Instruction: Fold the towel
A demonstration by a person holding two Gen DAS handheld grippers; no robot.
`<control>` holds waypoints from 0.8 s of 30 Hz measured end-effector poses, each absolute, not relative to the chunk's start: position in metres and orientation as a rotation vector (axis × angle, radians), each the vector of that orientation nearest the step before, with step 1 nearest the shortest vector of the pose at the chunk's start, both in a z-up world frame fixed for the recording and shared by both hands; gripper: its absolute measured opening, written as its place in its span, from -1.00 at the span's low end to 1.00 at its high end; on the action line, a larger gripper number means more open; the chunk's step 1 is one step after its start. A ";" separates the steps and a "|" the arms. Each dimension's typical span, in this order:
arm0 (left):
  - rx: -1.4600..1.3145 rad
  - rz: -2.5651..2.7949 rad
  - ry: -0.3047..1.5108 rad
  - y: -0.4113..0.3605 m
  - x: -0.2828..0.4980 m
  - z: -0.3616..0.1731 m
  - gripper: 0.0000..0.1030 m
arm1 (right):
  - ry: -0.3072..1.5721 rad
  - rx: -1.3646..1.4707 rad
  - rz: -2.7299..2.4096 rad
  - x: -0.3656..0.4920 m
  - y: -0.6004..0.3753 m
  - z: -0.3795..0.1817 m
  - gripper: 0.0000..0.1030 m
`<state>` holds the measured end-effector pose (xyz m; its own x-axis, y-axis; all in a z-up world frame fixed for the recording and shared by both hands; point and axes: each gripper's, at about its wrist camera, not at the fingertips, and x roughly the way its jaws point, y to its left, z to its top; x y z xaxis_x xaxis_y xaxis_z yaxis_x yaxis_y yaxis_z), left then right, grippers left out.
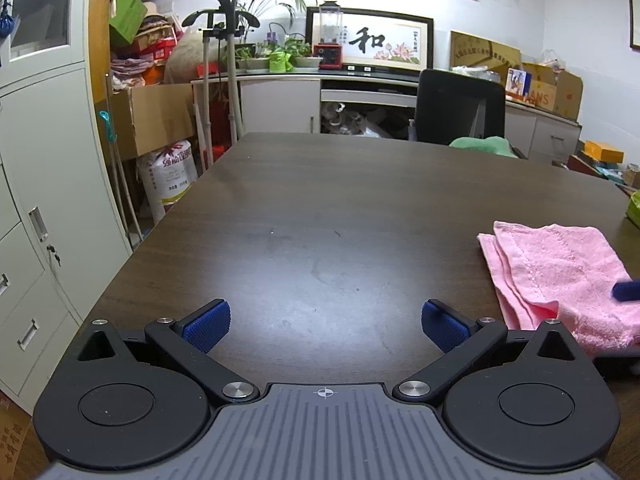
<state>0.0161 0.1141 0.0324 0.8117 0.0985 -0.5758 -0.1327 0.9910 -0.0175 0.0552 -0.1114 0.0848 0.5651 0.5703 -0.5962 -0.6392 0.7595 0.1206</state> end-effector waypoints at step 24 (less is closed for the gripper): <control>0.048 -0.095 0.577 0.023 0.060 0.053 1.00 | 0.540 0.346 0.504 0.098 -0.232 0.068 0.90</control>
<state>0.0599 0.0234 0.0532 0.8337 -0.0762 -0.5469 0.1031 0.9945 0.0186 0.0983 -0.2324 0.0682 0.7420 0.5384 -0.3994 -0.3619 0.8233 0.4373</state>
